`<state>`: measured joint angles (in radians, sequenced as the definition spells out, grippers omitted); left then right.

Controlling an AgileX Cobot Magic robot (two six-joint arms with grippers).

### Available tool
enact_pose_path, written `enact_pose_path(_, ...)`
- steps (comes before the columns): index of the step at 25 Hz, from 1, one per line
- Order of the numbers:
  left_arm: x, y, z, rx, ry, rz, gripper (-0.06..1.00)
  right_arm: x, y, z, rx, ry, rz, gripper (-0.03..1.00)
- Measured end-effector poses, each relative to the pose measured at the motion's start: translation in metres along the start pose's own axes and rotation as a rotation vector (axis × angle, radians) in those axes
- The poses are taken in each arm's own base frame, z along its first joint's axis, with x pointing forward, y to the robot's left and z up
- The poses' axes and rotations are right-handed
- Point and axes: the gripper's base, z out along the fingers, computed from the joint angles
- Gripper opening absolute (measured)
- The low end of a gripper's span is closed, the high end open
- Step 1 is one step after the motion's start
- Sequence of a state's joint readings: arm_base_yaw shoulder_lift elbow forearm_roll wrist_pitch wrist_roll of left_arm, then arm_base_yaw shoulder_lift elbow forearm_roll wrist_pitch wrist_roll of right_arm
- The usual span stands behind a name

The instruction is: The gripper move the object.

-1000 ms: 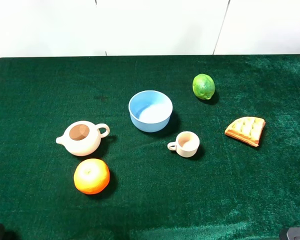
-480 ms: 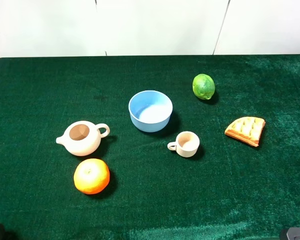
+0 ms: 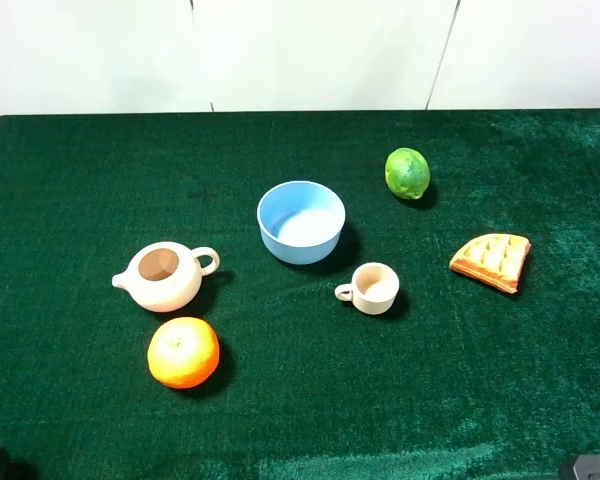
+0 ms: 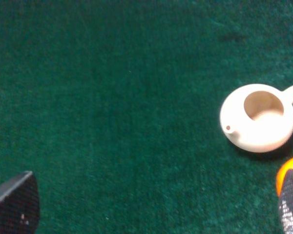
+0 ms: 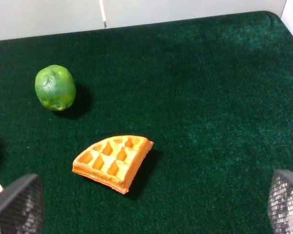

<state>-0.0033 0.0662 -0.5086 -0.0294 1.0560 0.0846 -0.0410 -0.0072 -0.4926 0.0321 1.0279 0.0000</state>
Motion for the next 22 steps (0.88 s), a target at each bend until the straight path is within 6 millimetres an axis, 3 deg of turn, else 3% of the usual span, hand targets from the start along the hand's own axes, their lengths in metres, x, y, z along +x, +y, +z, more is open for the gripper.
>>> enact_pose_path(6, 0.0062, -0.0025, -0.0085, 0.016, -0.067, 0.016, 0.99, 0.0000, 0.0000, 0.0000, 0.000, 0.000, 0.000, 0.69)
enact_pose_path(22, 0.0064, -0.0031, -0.0089, 0.020, -0.070, 0.024, 0.99, 0.0000, 0.0000, 0.0000, 0.000, 0.000, 0.000, 0.69)
